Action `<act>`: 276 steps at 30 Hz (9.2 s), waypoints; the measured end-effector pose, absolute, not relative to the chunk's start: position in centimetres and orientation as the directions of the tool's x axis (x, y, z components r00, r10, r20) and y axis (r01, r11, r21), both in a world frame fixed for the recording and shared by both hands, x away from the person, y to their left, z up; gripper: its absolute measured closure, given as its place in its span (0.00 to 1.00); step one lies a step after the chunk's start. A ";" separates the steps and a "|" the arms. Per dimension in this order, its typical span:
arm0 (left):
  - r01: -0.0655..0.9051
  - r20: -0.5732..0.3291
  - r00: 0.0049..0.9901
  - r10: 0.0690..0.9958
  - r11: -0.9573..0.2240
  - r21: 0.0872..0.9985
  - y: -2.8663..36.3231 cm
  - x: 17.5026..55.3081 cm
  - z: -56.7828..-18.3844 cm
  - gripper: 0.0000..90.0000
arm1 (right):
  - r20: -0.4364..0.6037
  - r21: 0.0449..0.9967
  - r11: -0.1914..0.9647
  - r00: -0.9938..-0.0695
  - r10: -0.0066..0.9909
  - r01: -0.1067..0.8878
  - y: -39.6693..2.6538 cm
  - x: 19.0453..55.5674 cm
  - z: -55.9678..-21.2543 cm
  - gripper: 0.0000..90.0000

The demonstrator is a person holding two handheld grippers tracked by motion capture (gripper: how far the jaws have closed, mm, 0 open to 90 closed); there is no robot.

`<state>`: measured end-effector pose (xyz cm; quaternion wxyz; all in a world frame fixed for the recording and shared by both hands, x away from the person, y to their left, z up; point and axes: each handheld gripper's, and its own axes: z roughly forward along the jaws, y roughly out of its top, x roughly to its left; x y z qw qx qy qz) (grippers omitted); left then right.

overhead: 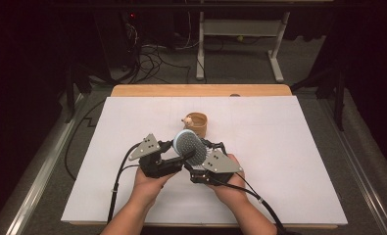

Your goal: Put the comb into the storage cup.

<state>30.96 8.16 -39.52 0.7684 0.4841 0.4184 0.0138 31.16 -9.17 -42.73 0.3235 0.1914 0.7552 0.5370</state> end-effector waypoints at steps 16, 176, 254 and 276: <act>0.389 -0.655 0.633 0.412 0.563 0.729 8.4 31.0 -39.5 0.56 | -0.318 0.923 0.377 -0.699 0.640 -0.075 -9.0 31.0 -42.7 0.23; 0.115 -0.516 0.649 0.559 0.598 0.794 14.5 29.9 -36.1 0.64 | -0.019 0.967 0.138 -0.479 0.878 0.215 -28.2 28.5 -44.9 0.00; 0.046 -0.486 0.624 0.612 0.592 0.805 9.2 39.2 -31.6 0.64 | -0.029 0.972 0.138 -0.486 0.874 0.190 -27.8 28.6 -44.7 0.00; 0.078 -0.489 0.595 0.638 0.560 0.825 7.9 40.6 -33.5 0.64 | -0.038 0.973 0.140 -0.475 0.879 0.181 -28.0 28.4 -44.6 0.00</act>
